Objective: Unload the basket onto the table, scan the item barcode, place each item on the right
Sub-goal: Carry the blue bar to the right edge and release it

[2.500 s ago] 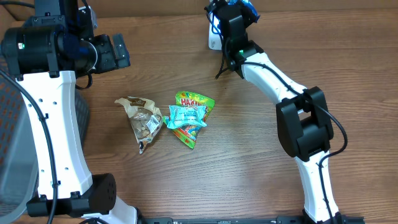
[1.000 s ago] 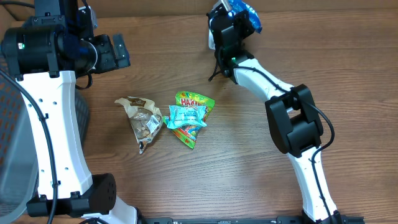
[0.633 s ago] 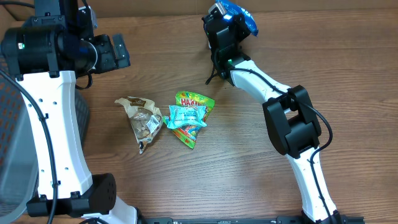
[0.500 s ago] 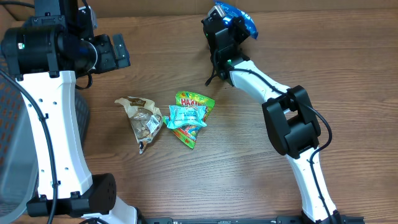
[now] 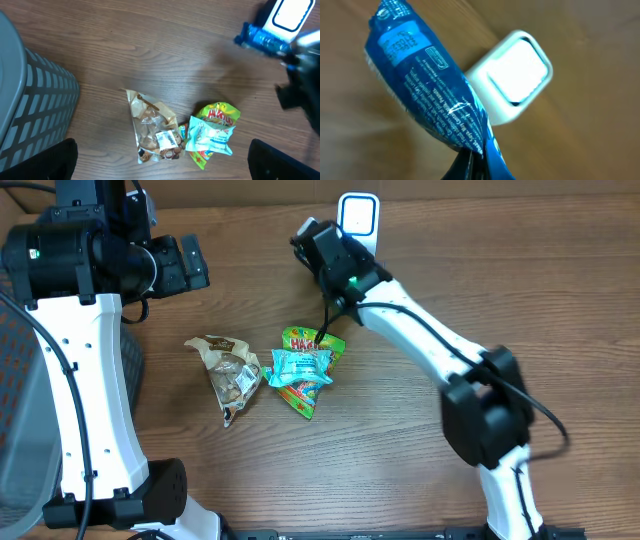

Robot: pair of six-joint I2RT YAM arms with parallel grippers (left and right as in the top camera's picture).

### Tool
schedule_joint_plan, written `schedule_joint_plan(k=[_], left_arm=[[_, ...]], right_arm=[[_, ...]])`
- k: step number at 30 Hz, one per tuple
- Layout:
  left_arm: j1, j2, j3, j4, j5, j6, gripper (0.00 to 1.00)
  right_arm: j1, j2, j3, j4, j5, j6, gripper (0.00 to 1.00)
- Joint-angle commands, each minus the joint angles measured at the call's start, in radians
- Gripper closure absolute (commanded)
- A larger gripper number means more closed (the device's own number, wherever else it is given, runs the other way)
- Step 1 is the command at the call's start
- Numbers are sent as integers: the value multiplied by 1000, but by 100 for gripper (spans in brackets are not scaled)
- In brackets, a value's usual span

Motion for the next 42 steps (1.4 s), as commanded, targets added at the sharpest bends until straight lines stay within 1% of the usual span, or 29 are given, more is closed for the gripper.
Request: schedule_joint_plan(k=[1, 3, 5, 8, 11, 14, 17, 19, 23, 27, 32, 35, 36, 38, 42], left_arm=[[-4, -16, 0, 0, 11, -17, 0], [-4, -16, 0, 0, 11, -17, 0], [-4, -16, 0, 0, 11, -17, 0], [-4, -16, 0, 0, 11, -17, 0], [-4, -16, 0, 0, 11, -17, 0], [-4, -16, 0, 0, 11, -17, 0], [-4, -16, 0, 0, 11, -17, 0], [-4, -16, 0, 0, 11, -17, 0], [-4, -16, 0, 0, 11, -17, 0], [-4, -16, 0, 0, 11, -17, 0], [-4, -16, 0, 0, 11, -17, 0], [-4, -16, 0, 0, 11, -17, 0], [-4, -16, 0, 0, 11, -17, 0], [-4, -16, 0, 0, 11, -17, 0], [-4, -16, 0, 0, 11, -17, 1]], right_arm=[[-37, -190, 24, -56, -394, 291, 96], [-71, -262, 24, -115, -500, 441, 96], [-113, -322, 24, -181, -522, 559, 96], [-219, -407, 24, -317, -522, 656, 96], [-346, -429, 24, -452, -520, 711, 96], [-481, -406, 23, -593, -482, 734, 96], [-588, -367, -13, -669, -458, 731, 96], [-651, -346, -72, -670, -449, 708, 96], [-751, -319, -234, -611, -442, 663, 96], [-808, -319, -401, -476, -438, 631, 96], [-836, -319, -578, -258, -436, 479, 96], [-836, -319, -655, -130, -423, 356, 96], [-837, -319, -687, -63, -365, 353, 96], [-843, -319, -715, 5, -296, 354, 96], [-881, -319, -722, 61, -251, 356, 96]])
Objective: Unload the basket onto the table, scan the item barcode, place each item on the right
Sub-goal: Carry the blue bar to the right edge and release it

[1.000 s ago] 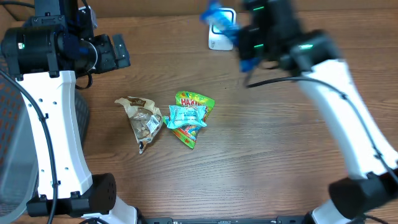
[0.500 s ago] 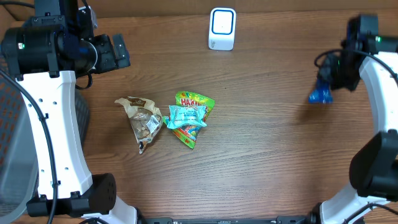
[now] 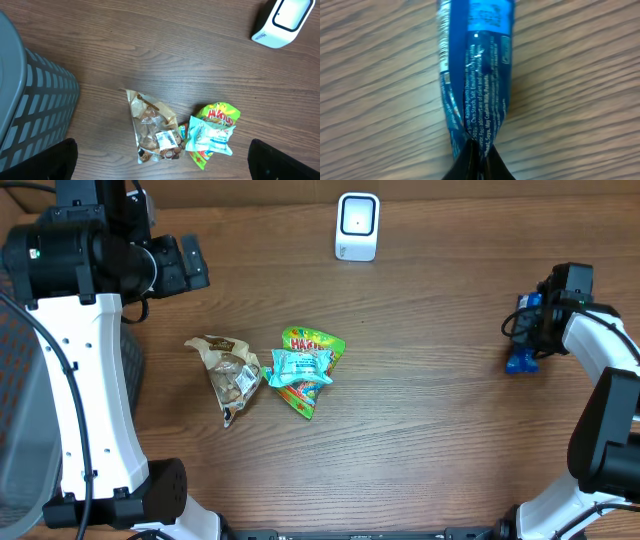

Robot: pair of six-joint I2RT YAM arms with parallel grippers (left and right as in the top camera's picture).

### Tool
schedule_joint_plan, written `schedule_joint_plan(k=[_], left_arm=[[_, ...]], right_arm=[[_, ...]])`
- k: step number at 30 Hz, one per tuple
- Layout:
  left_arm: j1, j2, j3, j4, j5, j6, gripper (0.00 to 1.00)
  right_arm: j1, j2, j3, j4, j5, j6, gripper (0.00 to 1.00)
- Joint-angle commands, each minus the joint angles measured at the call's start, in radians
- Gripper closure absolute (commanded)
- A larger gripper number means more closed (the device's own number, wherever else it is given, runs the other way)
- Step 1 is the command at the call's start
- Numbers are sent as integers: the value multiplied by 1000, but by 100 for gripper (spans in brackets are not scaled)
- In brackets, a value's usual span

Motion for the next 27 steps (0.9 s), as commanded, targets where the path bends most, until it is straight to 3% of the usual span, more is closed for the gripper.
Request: schedule_joint_plan(k=[1, 3, 5, 6, 7, 8, 12, 18, 24, 27], left_arm=[[-4, -16, 0, 0, 10, -17, 0], [-4, -16, 0, 0, 10, -17, 0], [-4, -16, 0, 0, 10, -17, 0], [-4, -16, 0, 0, 10, -17, 0], [-4, -16, 0, 0, 10, -17, 0], [-4, -16, 0, 0, 10, -17, 0], [-4, -16, 0, 0, 10, -17, 0], [-4, -16, 0, 0, 11, -17, 0], [-4, -16, 0, 0, 10, -17, 0], [-4, -16, 0, 0, 10, -17, 0]], right_arm=[[-53, -18, -7, 42, 82, -16, 96], [-84, -18, -3, 41, 26, 20, 95], [-91, -19, 17, 5, -30, 20, 55], [-91, -20, 29, -15, -40, 20, 21], [-91, -20, 49, -47, -42, 20, 4], [-91, -20, 76, -86, -42, 20, 0], [-85, -21, 227, -254, -66, 21, 0], [-24, -22, 507, -500, -290, 20, 5], [144, -18, 548, -509, -514, 94, 11], [267, -18, 509, -462, -529, 190, 11]])
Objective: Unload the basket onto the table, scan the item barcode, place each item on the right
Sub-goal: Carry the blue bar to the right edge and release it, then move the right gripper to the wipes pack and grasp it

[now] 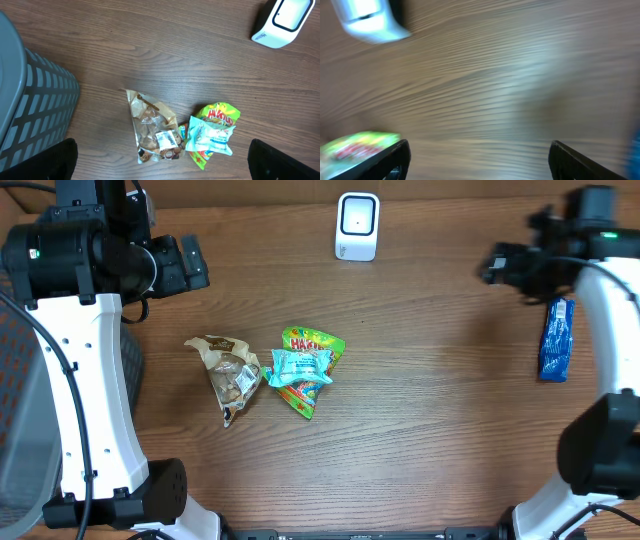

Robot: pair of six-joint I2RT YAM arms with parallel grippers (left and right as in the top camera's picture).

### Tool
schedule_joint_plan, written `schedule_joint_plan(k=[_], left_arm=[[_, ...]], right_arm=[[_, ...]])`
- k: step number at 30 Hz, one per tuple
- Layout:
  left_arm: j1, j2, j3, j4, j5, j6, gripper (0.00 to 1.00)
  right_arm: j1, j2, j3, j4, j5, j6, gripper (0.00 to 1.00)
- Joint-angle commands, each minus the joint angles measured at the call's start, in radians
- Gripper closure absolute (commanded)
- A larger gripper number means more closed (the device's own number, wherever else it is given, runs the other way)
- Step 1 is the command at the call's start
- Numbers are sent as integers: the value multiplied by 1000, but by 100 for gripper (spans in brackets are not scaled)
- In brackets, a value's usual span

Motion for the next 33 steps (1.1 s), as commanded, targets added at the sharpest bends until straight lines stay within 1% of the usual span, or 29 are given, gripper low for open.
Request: schedule_joint_plan(k=[1, 4, 8, 11, 14, 21, 24, 31, 33], left_arm=[[-4, -16, 0, 0, 10, -17, 0], [-4, -16, 0, 0, 10, -17, 0], [-4, -16, 0, 0, 10, -17, 0], [-4, -16, 0, 0, 10, -17, 0], [-4, -16, 0, 0, 10, -17, 0], [-4, -16, 0, 0, 10, -17, 0], [-4, -16, 0, 0, 10, -17, 0], [-4, -16, 0, 0, 10, -17, 0], [-4, -16, 0, 0, 10, -17, 0]], right_arm=[[135, -11, -35, 32, -107, 110, 11], [257, -10, -76, 77, -107, 154, 11], [396, -8, -129, 169, -87, 254, 12], [471, -8, -173, 238, -26, 330, 13], [537, -6, -217, 303, -9, 374, 15], [639, -2, -317, 436, 42, 482, 16], [678, 18, -333, 452, 80, 541, 14], [746, 117, -333, 494, 98, 588, 14], [754, 146, -333, 501, 99, 629, 14]])
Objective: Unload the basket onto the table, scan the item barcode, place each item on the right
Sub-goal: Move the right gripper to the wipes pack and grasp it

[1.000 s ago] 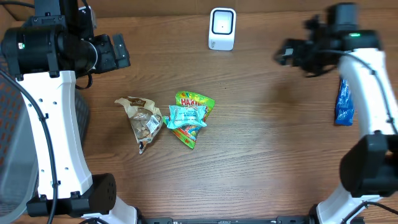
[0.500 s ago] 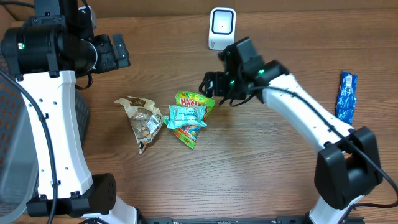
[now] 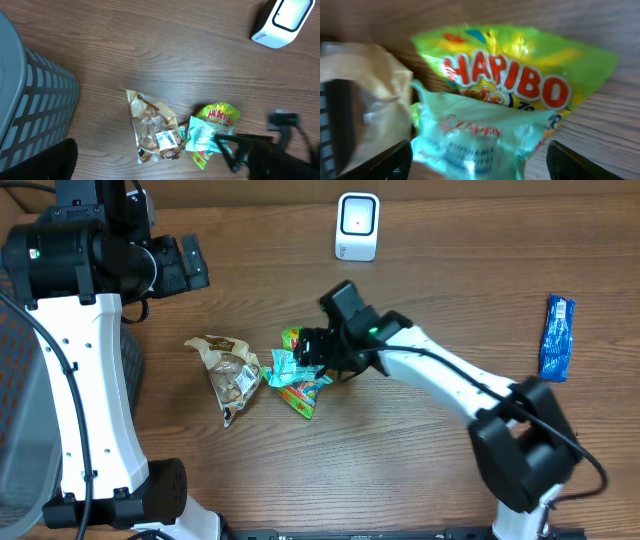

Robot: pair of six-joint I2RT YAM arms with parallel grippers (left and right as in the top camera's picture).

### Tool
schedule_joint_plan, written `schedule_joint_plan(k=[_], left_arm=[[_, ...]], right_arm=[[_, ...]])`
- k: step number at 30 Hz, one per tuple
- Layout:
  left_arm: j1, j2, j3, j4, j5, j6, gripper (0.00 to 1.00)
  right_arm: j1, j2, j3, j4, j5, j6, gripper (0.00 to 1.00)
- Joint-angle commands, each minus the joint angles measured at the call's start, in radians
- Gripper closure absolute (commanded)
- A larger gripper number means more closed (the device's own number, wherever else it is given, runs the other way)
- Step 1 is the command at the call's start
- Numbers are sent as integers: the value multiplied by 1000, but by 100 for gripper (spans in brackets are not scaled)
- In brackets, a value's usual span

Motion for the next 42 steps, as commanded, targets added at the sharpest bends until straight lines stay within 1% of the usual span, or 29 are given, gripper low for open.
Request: schedule_joint_plan(k=[1, 2, 4, 6, 9, 11, 14, 21, 25, 26, 29, 33, 37, 40, 42], left_arm=[[-4, -16, 0, 0, 10, -17, 0], [-4, -16, 0, 0, 10, -17, 0], [-4, -16, 0, 0, 10, -17, 0], [-4, -16, 0, 0, 10, -17, 0], [-4, -16, 0, 0, 10, -17, 0], [-4, -16, 0, 0, 10, -17, 0], [-4, -16, 0, 0, 10, -17, 0], [-4, -16, 0, 0, 10, -17, 0], [-4, -16, 0, 0, 10, -17, 0], [-4, -16, 0, 0, 10, -17, 0], [-4, -16, 0, 0, 10, -17, 0], [-4, -16, 0, 0, 10, -17, 0], [-4, -16, 0, 0, 10, -17, 0], [-4, -16, 0, 1, 10, -17, 0], [-4, -16, 0, 0, 10, -17, 0]], right_arm=[[18, 56, -7, 10, 20, 79, 15], [18, 56, -7, 10, 20, 81, 18], [16, 56, -7, 10, 20, 81, 28], [16, 55, -7, 8, 20, 81, 42], [16, 51, -5, 2, 17, 80, 58], [16, 42, 2, -9, 17, 70, 67], [16, 13, 5, -25, 18, 43, 75], [16, -74, 5, -84, 25, 0, 76], [16, -85, 5, -94, 14, -2, 75], [16, -84, 4, -96, 13, -2, 75], [16, -81, 4, -98, 14, -2, 67], [17, -60, 3, -99, 14, 2, 64], [17, -25, 3, -119, 14, 25, 65], [17, -21, 3, -133, 14, 24, 69], [17, -21, 3, -139, 13, 24, 69]])
